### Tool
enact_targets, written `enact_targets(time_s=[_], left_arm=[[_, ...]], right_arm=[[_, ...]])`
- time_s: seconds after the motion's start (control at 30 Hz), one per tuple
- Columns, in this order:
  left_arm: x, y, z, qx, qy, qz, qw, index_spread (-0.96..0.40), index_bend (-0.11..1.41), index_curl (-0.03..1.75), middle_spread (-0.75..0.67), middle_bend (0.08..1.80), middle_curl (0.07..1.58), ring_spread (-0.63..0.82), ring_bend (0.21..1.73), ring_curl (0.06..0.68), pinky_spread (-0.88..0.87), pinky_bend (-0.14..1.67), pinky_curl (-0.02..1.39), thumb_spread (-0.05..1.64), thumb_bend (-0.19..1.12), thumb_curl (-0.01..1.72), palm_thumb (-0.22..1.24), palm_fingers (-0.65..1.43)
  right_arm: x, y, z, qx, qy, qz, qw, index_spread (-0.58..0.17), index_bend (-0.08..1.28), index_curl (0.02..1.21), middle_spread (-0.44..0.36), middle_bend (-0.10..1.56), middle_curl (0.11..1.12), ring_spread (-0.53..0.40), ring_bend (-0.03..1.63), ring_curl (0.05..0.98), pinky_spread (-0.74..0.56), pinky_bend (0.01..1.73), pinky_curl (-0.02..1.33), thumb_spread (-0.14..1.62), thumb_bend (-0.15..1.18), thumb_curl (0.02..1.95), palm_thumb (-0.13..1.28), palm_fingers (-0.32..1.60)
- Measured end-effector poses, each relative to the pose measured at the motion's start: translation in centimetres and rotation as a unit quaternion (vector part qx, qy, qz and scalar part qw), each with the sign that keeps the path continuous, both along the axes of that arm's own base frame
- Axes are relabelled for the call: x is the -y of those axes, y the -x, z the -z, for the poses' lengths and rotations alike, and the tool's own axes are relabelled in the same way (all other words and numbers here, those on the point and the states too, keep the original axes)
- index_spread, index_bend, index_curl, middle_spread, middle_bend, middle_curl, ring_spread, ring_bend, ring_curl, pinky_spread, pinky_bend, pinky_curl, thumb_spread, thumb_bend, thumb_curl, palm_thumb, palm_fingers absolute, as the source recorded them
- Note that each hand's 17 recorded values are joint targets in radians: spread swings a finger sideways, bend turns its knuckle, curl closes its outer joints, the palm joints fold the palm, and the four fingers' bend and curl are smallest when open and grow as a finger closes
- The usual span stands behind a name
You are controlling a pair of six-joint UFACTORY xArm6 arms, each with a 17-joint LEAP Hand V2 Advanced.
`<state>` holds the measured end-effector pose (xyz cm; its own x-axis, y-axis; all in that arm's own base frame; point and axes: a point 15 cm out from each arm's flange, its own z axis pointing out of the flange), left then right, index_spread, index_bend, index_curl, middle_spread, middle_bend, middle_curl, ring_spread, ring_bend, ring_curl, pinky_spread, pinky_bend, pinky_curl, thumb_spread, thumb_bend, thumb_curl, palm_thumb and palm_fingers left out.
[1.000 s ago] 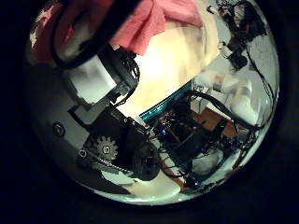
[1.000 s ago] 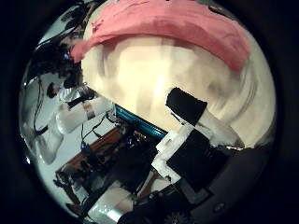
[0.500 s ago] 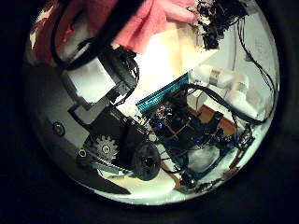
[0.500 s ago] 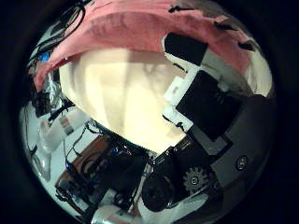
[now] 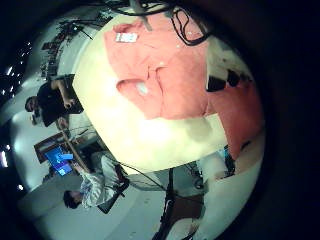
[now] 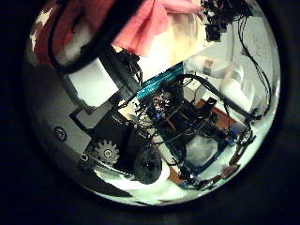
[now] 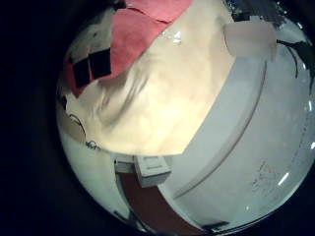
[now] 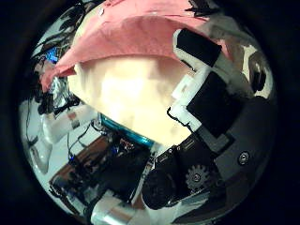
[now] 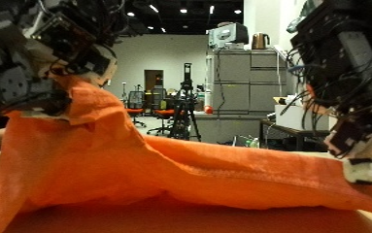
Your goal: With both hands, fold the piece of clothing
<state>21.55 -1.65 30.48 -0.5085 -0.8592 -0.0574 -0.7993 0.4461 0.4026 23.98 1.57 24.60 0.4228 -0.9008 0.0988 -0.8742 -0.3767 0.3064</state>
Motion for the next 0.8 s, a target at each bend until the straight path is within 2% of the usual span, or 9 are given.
enact_targets(time_s=[0.13, 0.4, 0.57, 0.8], left_arm=[[-0.4, 0.7, -2.3, -0.009, -0.004, -0.005, 0.9999, -0.65, 0.36, 0.75, -0.56, 0.93, 0.55, -0.58, 0.81, 0.415, -0.75, 0.91, 0.49, 1.24, -0.01, 0.75, 0.69, 1.17], [-1.0, -1.1, -5.4, -0.011, -0.023, -0.004, 0.9997, -0.65, 0.36, 0.76, -0.55, 0.95, 0.55, -0.57, 0.82, 0.422, -0.75, 0.91, 0.49, 1.24, 0.0, 0.78, 0.67, 1.16], [-1.8, -4.5, -6.1, -0.005, -0.04, -0.015, 0.999, -0.65, 0.36, 0.77, -0.55, 0.95, 0.55, -0.57, 0.82, 0.421, -0.75, 0.91, 0.49, 1.24, 0.0, 0.79, 0.66, 1.15], [-3.8, -12.9, -4.8, 0.026, -0.075, -0.034, 0.9963, -0.64, 0.34, 0.78, -0.55, 0.94, 0.55, -0.57, 0.8, 0.42, -0.74, 0.89, 0.49, 1.26, 0.0, 0.8, 0.66, 1.1]], right_arm=[[-0.1, 0.2, -2.9, 0.03, -0.008, -0.001, 1.0, -0.297, 1.07, 0.8, -0.168, 1.25, 0.83, -0.247, 1.32, 0.738, -0.27, 1.26, 0.81, 1.24, 0.08, 0.54, 1.09, 1.05], [-1.0, -3.4, -8.2, 0.087, -0.022, -0.004, 0.996, -0.291, 1.07, 0.85, -0.165, 1.26, 0.84, -0.241, 1.33, 0.763, -0.24, 1.25, 0.87, 1.25, 0.05, 0.58, 1.09, 1.04], [-1.8, -6.8, -9.3, 0.092, -0.023, -0.002, 0.995, -0.29, 1.06, 0.86, -0.164, 1.26, 0.85, -0.238, 1.33, 0.772, -0.24, 1.24, 0.9, 1.25, 0.04, 0.6, 1.1, 1.03], [-3.4, -13.0, -8.3, 0.088, -0.024, -0.001, 0.996, -0.291, 1.05, 0.89, -0.164, 1.27, 0.86, -0.239, 1.34, 0.785, -0.24, 1.22, 0.95, 1.26, 0.03, 0.63, 1.12, 1.03]])
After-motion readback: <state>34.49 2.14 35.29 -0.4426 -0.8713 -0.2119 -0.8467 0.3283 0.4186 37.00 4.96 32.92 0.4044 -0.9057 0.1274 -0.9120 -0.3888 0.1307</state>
